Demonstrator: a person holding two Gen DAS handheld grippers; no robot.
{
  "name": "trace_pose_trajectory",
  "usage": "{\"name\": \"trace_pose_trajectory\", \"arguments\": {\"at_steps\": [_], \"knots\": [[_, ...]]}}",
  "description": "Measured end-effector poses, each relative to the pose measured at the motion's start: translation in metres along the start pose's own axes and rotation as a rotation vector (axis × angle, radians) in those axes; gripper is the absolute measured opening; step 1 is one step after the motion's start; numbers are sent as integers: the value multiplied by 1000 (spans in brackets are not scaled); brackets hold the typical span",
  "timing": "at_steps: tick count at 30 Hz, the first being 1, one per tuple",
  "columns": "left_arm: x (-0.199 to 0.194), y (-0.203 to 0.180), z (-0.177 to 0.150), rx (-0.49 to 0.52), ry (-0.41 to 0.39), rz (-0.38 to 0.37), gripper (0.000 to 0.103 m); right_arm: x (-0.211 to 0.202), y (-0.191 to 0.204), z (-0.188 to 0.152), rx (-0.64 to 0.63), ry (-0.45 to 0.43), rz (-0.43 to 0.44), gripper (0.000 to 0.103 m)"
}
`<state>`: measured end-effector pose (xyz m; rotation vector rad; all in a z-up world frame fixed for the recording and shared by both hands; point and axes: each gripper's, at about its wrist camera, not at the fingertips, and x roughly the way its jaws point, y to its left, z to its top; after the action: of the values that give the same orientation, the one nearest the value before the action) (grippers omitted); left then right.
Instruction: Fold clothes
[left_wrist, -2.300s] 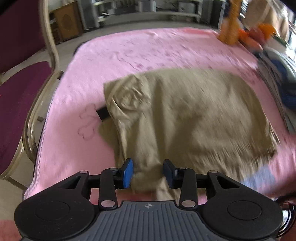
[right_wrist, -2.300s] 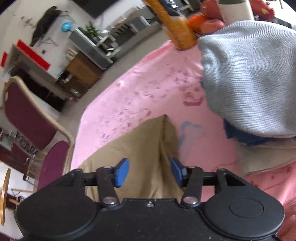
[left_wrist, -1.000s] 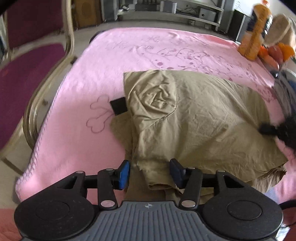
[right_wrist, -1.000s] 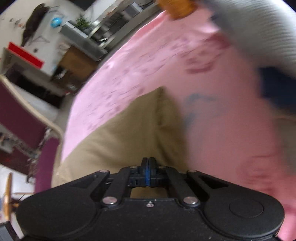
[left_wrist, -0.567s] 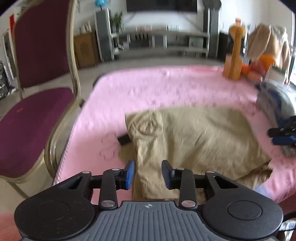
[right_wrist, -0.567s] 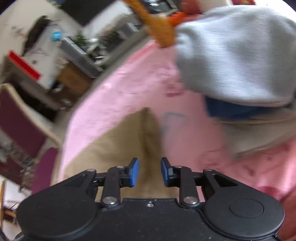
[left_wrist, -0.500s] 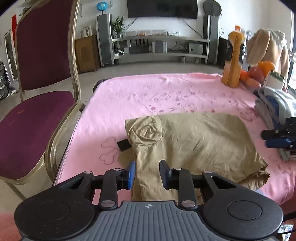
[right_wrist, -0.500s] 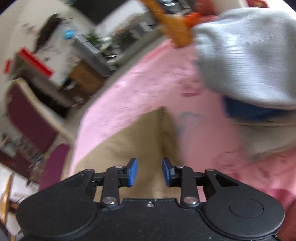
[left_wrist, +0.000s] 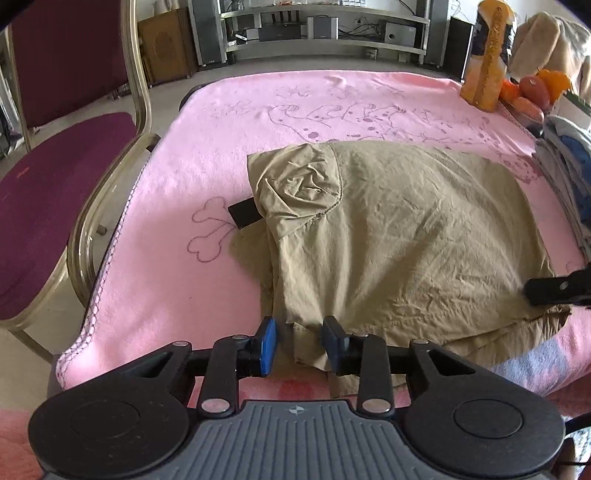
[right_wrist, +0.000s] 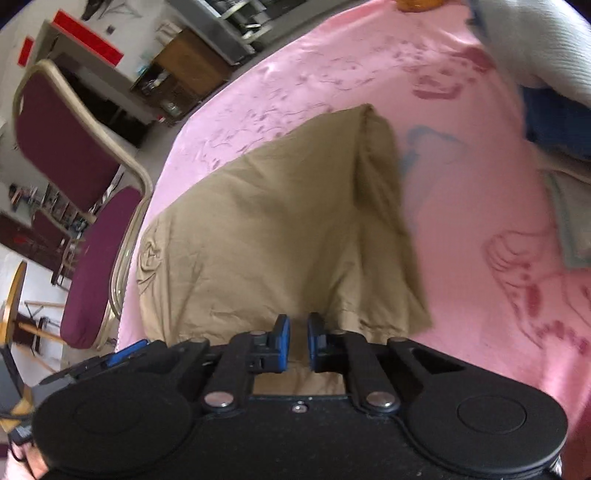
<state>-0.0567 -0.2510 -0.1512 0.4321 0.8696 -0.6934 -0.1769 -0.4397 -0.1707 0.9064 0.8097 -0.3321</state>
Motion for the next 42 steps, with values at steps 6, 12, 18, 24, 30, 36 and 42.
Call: {"name": "trace_pose_trajectory", "arguments": {"at_steps": [6, 12, 18, 24, 30, 36, 42], "knots": [[-4, 10, 1, -39, -5, -9, 41, -19, -20, 0, 93, -47, -67, 19], [-29, 41, 9, -209, -120, -52, 60, -44, -39, 8, 181, -174, 21, 52], [-12, 76, 13, -451, -28, -178, 67, -32, -52, 15, 268, -174, 89, 60], [5, 68, 20, -444, 33, -214, 74, -23, -54, 19, 292, -162, 88, 65], [20, 59, 23, -421, 86, -253, 78, -21, -57, 17, 310, -139, 85, 67], [31, 59, 21, -425, 128, -239, 75, -17, -62, 15, 339, -102, 65, 67], [33, 51, 20, -372, 136, -204, 78, -16, -67, 13, 366, -94, 75, 67]]}}
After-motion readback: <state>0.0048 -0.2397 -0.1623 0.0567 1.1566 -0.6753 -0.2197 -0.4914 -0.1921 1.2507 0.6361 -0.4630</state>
